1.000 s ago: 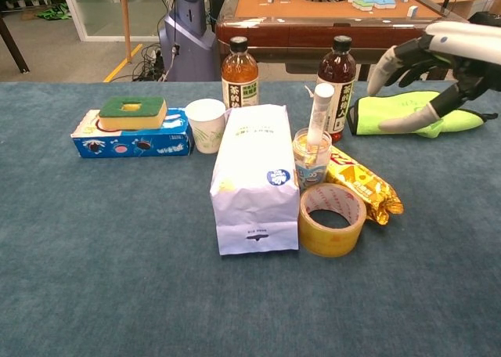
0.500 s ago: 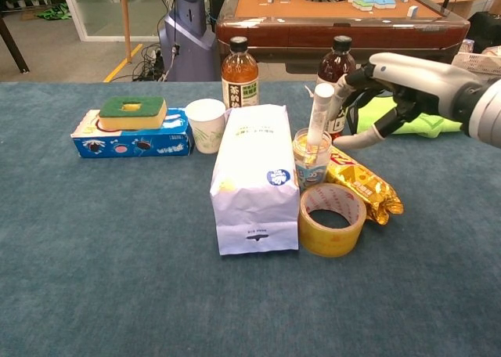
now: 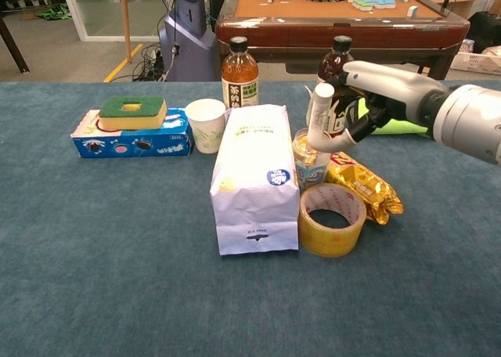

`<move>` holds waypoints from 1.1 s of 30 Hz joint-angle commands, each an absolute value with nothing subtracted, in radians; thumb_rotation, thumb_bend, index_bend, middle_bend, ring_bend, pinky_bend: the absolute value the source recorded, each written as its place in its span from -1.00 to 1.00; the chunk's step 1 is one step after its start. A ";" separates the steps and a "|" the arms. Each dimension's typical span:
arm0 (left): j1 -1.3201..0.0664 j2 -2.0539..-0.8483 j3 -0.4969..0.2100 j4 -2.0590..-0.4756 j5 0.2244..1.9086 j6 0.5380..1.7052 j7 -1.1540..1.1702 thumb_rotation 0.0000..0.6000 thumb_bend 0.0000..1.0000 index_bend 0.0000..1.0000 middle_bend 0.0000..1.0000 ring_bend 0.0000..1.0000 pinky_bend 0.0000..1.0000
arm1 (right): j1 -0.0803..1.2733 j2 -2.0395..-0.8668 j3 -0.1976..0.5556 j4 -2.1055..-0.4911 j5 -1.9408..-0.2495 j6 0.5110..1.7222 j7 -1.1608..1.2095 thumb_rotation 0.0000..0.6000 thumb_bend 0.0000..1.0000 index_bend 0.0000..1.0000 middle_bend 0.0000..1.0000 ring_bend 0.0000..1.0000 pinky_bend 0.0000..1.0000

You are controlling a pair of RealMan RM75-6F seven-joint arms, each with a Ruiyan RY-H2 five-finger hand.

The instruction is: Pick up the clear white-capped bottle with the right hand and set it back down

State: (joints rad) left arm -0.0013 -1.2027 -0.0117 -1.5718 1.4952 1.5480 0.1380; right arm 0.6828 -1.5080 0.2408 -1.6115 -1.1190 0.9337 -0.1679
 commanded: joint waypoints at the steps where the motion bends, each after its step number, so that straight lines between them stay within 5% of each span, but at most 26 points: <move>1: 0.000 -1.203 -0.012 -1.570 1.495 1.549 0.136 1.00 -0.47 -0.61 -0.81 -0.78 -0.99 | 0.688 -1.512 0.239 -1.605 -1.114 0.931 -0.166 1.00 -0.36 -0.02 -0.31 -0.54 -0.60; 33: 0.000 -1.208 -0.016 -1.548 1.484 1.537 0.126 1.00 -0.47 -0.61 -0.81 -0.78 -0.99 | 0.681 -1.551 0.225 -1.545 -1.150 0.984 -0.083 1.00 -0.01 0.19 -0.21 -0.53 -0.60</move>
